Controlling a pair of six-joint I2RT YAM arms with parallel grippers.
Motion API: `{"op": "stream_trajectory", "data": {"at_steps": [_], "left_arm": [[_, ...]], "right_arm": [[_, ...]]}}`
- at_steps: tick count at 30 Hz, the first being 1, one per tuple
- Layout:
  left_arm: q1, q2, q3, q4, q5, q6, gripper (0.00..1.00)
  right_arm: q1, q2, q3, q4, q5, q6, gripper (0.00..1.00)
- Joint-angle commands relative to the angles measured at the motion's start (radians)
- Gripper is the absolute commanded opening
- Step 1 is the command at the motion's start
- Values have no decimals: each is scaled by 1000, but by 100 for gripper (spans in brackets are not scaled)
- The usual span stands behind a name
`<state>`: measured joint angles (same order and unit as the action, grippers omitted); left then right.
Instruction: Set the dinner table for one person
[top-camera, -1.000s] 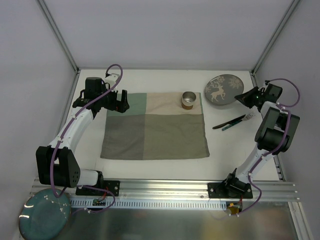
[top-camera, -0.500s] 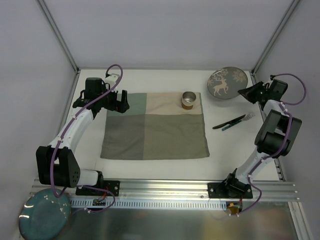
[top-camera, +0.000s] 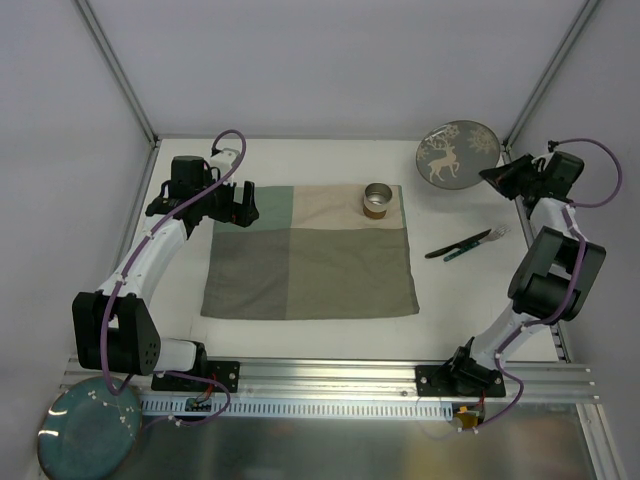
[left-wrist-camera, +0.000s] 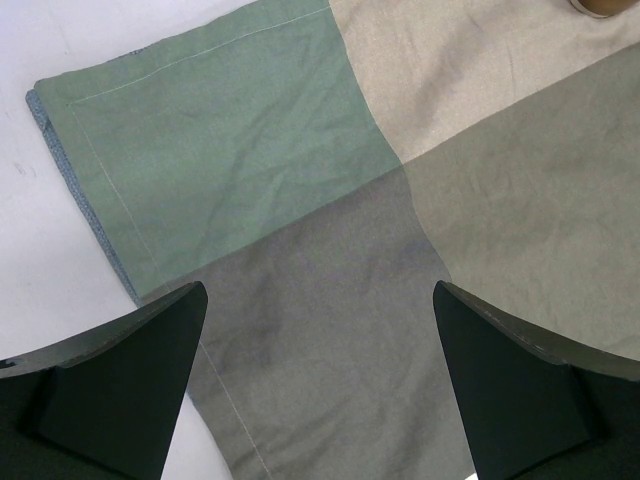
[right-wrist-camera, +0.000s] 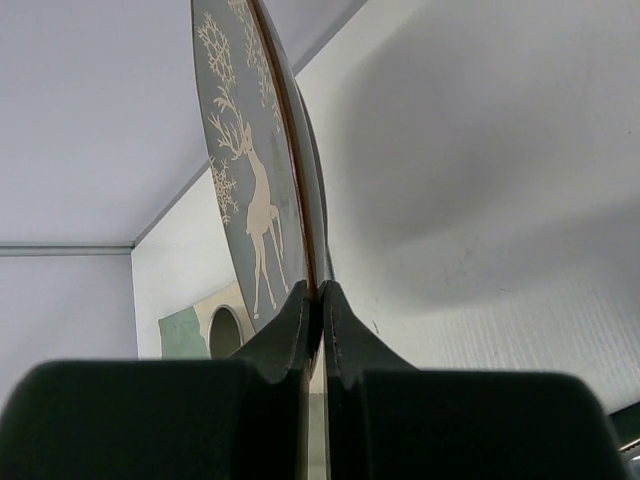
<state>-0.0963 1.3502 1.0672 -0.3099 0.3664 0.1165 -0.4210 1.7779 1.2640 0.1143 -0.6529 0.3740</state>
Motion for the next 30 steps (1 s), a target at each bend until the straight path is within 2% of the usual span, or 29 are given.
{"op": "stream_trajectory", "data": {"at_steps": [1,17,30], "left_arm": [[4,-28,-3,34,19,3,99],[4,-74,-27,46,-10,29,99],[6,-117,-38,80,-86,60,99]], "right_arm": [[7,-130,49,121,-96,57,0],[128,-247,-12,70,-87,42,0],[300,-270,-51,51,-53,22,0]]}}
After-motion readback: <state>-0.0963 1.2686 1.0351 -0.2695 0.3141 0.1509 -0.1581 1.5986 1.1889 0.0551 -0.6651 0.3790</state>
